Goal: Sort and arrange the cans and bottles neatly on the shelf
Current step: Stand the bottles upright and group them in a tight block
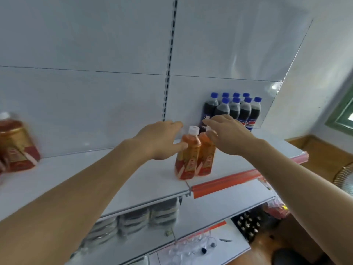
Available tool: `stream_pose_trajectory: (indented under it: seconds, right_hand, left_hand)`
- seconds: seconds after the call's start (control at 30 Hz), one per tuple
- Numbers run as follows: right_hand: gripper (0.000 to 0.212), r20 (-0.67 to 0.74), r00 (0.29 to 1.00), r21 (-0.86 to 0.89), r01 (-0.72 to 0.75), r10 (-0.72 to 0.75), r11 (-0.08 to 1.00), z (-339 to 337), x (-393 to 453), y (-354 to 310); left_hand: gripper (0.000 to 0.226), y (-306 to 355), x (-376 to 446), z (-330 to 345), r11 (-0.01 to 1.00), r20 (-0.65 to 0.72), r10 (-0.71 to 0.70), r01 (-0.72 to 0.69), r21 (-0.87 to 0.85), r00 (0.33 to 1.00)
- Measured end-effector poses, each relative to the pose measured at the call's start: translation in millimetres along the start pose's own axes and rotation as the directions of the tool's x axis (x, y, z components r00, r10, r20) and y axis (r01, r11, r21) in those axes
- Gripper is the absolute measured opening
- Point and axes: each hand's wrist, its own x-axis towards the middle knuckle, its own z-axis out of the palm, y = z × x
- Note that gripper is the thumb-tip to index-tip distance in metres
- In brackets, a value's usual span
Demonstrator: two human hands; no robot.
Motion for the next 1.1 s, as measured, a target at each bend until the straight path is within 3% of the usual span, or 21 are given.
stream_pose_trajectory:
  seconds: [0.17,0.33,0.53,0.73,0.9,1.1]
  right_hand:
    - [0.056,0.121,0.99,0.122,0.05,-0.065,0.991,14,14,34]
    - [0.04,0.036,0.995,0.252,0.08,-0.091,0.965,28,32,41]
    - [0.043,-0.054,0.984,0.194,0.179,-0.171,0.965,24,39,23]
    - [0.044,-0.099,0.953,0.233,0.303,-0.287,0.924,18,49,-46]
    - [0.04,-0.146,0.912,0.259,0.41,-0.384,0.875,16,61,-128]
    - [0.041,-0.185,0.867,0.285,0.498,-0.462,0.819,10,79,-230]
  left_hand:
    - [0.082,29,40,24,0.996,-0.018,-0.045,0.043,-0.078,0.999]
    - [0.047,41,63,38,0.995,-0.108,-0.082,0.075,-0.073,0.991]
    - [0.034,15,46,30,0.989,-0.159,-0.139,0.13,-0.069,0.977]
    - [0.04,-40,-7,10,0.967,-0.135,-0.254,0.253,-0.031,0.958]
    - [0.04,-98,-74,-16,0.928,-0.088,-0.354,0.361,0.092,0.931]
    - [0.04,-158,-159,-49,0.88,-0.062,-0.454,0.458,0.124,0.889]
